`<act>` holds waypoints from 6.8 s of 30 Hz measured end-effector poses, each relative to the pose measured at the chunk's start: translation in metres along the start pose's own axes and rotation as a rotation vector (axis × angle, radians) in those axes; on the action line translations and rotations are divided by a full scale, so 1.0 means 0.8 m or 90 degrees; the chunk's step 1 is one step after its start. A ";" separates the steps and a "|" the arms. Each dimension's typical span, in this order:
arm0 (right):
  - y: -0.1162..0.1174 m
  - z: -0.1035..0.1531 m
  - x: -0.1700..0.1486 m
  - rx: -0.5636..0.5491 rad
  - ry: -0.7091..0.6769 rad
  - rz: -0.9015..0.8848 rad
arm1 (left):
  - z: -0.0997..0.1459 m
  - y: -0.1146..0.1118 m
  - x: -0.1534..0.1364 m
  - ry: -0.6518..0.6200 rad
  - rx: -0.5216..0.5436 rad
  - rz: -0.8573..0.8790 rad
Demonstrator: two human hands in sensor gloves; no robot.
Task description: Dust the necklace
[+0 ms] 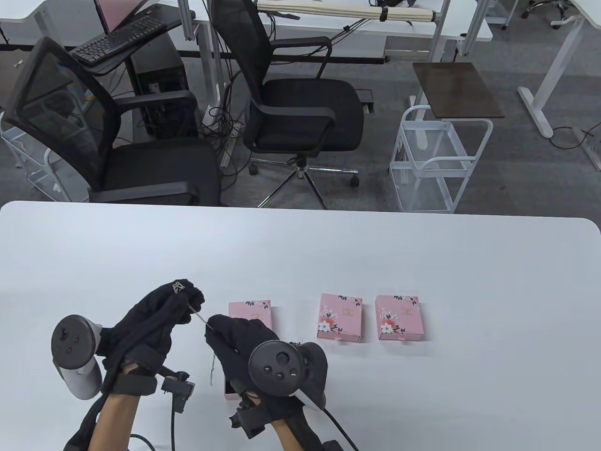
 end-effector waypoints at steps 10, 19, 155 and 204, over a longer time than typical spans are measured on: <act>0.009 0.000 -0.003 0.032 0.006 -0.013 | 0.012 0.010 0.025 -0.037 0.063 -0.111; 0.015 -0.001 -0.005 0.070 0.003 -0.012 | 0.021 0.009 0.043 -0.062 0.087 -0.175; -0.001 -0.002 -0.024 0.037 0.043 -0.241 | 0.011 -0.033 0.048 -0.073 -0.074 -0.131; 0.034 0.004 -0.036 0.079 0.091 -0.169 | 0.015 -0.033 0.051 -0.078 -0.035 -0.143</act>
Point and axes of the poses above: the tracker on the back of each hand, its own x axis roughly to the thumb side, its own z axis roughly from the fingertips to the wrist, y = z × x, the point moved 2 cm from there along -z, roughly from the wrist to the fingertips, and after that the axes turned 13 degrees about -x, right-handed, at the moved point
